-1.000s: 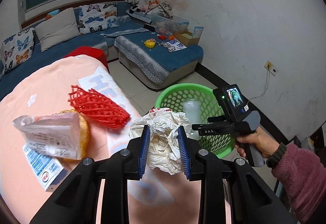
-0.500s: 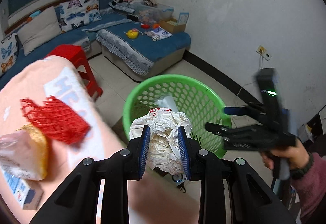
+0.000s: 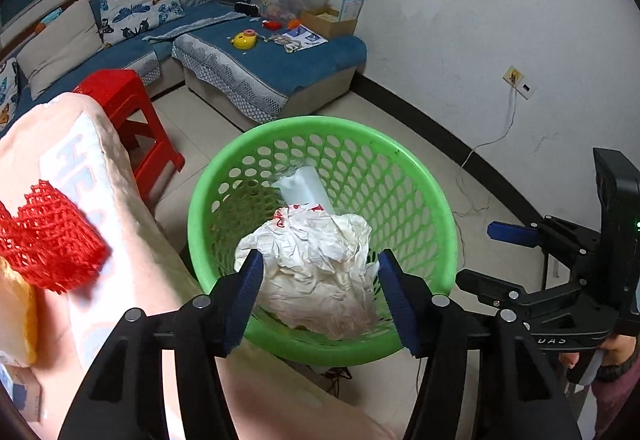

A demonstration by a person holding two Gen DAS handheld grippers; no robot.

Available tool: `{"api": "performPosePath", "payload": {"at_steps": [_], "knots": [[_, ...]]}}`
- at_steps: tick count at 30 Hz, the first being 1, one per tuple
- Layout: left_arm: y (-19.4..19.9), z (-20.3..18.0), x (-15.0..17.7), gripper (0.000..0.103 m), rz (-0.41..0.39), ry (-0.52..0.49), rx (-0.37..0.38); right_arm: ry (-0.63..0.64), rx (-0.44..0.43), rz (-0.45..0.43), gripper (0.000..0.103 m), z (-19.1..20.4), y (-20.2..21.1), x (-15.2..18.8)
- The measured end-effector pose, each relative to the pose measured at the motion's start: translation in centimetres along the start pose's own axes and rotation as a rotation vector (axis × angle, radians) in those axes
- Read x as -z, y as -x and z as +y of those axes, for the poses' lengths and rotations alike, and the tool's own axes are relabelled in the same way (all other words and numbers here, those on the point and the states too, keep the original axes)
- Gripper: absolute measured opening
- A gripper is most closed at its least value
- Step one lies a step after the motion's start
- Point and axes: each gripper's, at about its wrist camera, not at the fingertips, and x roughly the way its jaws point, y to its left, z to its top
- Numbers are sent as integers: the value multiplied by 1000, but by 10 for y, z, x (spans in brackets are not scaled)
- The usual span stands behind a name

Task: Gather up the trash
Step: 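Drop the white tissue into the green basket by opening the left tool, then grasp the red foam net with the right tool while the left tool grasps the white packet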

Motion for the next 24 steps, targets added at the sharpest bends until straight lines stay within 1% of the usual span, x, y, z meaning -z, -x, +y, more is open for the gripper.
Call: {"api": "performPosePath", "payload": {"at_steps": [1, 2, 3, 5, 7, 10, 14, 18, 22, 24], "knots": [[1, 2, 1, 62, 1, 2, 5, 1, 0, 2, 76, 0, 0, 0], [0, 1, 1, 69, 1, 10, 8, 3, 3, 3, 76, 1, 0, 1], [2, 3, 0, 71, -3, 22, 18, 4, 7, 1, 76, 1, 1, 2], [2, 3, 1, 71, -8, 28, 38, -1, 0, 0, 76, 1, 2, 2], [4, 3, 3, 71, -9, 18, 12, -3, 0, -4, 76, 3, 4, 3], [15, 6, 7, 71, -27, 14, -6, 5, -5, -8, 76, 7, 7, 1], [41, 14, 16, 71, -65, 17, -56, 20, -26, -21, 76, 17, 13, -2], [75, 27, 30, 71, -117, 26, -124, 54, -45, -44, 78, 36, 16, -8], [108, 49, 46, 71, -166, 70, -174, 99, -82, -59, 78, 61, 18, -20], [125, 65, 53, 71, -183, 106, -215, 133, -101, -70, 79, 77, 18, -27]]}}
